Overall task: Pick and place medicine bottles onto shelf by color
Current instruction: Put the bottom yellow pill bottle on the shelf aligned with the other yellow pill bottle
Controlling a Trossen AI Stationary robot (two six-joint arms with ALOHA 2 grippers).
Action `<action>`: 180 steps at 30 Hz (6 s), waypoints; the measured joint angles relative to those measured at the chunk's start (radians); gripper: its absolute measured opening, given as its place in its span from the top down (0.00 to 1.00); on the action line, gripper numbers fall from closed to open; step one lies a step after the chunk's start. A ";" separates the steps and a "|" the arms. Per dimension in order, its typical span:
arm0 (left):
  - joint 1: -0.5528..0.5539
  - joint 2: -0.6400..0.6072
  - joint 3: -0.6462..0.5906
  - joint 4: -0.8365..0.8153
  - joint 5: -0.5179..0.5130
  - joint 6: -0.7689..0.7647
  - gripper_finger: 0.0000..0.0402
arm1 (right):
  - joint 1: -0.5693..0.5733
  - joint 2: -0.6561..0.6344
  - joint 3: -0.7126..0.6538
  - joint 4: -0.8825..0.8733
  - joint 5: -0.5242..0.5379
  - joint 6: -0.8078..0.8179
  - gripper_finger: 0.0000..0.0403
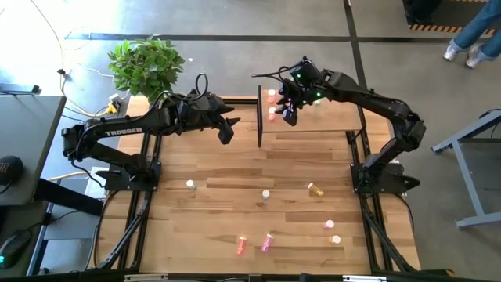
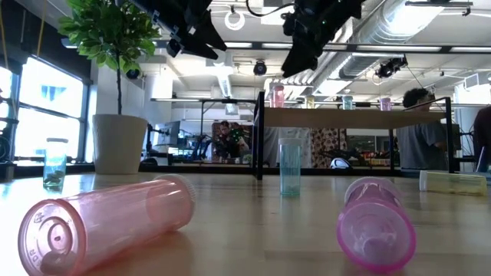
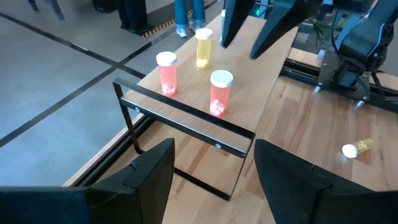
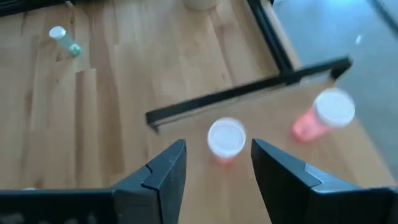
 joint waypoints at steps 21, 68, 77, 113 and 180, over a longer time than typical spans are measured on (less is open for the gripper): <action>-0.018 0.000 0.000 -0.014 0.035 0.014 0.47 | 0.274 -0.055 0.095 -0.398 0.119 0.418 0.57; -0.112 0.000 0.000 -0.067 0.155 -0.096 0.47 | 1.396 -0.202 -0.115 -0.677 0.362 1.511 0.57; -0.140 0.000 0.000 -0.067 0.155 -0.121 0.47 | 1.531 -0.304 -0.311 -0.467 0.363 1.643 0.57; -0.158 0.000 0.000 -0.125 0.128 -0.144 0.47 | 1.664 -0.249 -0.616 -0.007 0.411 1.566 0.56; -0.158 0.000 0.000 -0.126 0.096 -0.144 0.47 | 1.646 -0.058 -0.617 0.097 0.448 1.594 0.73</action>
